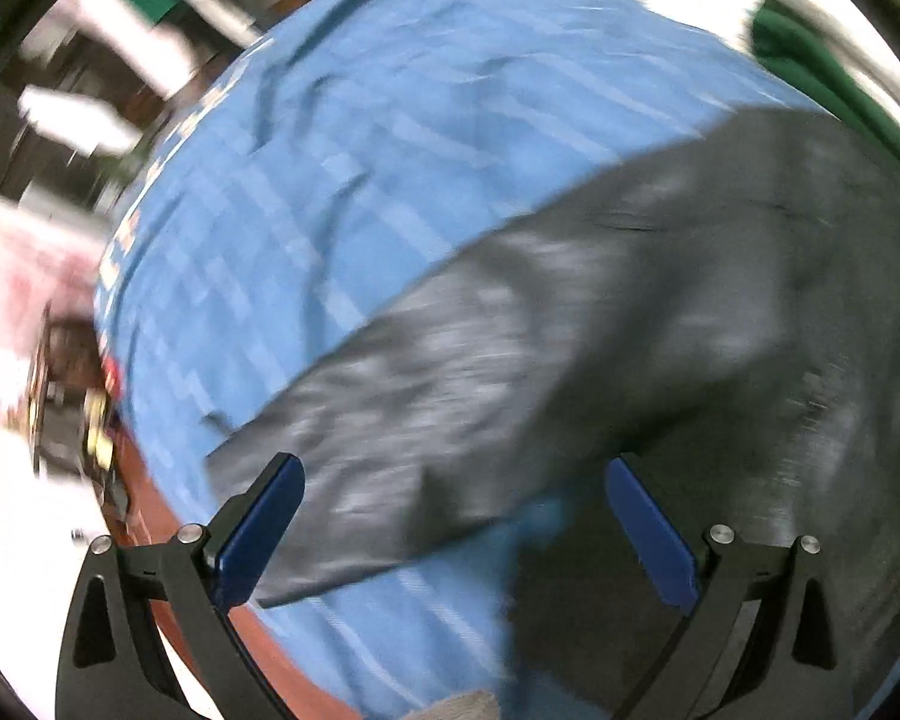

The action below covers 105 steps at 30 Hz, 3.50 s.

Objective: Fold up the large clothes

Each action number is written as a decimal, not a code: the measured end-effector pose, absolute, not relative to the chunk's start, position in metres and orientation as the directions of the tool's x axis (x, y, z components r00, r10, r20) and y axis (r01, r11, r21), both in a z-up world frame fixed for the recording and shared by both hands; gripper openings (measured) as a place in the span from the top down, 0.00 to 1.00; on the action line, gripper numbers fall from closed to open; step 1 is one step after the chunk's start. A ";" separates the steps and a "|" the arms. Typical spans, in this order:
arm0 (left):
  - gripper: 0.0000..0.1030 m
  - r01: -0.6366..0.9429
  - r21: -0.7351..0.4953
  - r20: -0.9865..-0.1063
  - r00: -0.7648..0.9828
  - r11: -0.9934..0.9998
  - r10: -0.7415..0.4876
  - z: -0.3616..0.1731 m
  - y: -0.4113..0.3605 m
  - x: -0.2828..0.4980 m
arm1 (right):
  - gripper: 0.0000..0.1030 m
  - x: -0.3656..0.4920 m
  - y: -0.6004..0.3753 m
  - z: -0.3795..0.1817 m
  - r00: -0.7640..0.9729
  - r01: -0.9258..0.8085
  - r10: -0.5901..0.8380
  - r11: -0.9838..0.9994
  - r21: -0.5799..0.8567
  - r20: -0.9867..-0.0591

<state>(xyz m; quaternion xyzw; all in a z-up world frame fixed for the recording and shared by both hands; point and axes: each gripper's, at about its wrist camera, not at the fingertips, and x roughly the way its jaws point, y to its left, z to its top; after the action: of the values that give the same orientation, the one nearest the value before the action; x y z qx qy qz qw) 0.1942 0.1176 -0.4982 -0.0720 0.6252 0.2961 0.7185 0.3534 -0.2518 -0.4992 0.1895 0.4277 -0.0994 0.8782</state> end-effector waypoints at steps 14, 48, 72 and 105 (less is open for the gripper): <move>0.01 -0.863 -0.118 -0.991 0.068 0.491 -0.118 -0.534 0.244 0.062 | 0.37 0.350 -0.084 -0.599 0.213 0.012 0.204 0.977 0.211 -0.956; 0.72 -0.934 -0.319 -0.936 0.283 0.160 -0.210 -0.582 0.264 0.100 | 0.37 0.313 -0.123 -0.594 0.117 0.243 0.256 0.929 0.278 -0.959; 0.90 -0.796 -0.512 -0.834 0.550 0.323 0.034 -0.574 0.365 0.189 | 0.37 0.333 -0.128 -0.588 0.152 0.231 0.183 0.949 0.215 -0.971; 0.96 -0.182 -0.018 -0.732 0.672 0.983 0.111 -0.375 0.018 0.347 | 0.19 0.383 -0.251 -0.568 0.158 0.278 0.004 0.959 0.049 -0.987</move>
<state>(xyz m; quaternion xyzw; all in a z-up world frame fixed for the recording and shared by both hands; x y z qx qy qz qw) 0.3469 0.0182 -0.3748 -0.0445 0.3967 0.0803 0.9133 0.3827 -0.2511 -0.5680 0.1096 0.6424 -0.0908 0.7530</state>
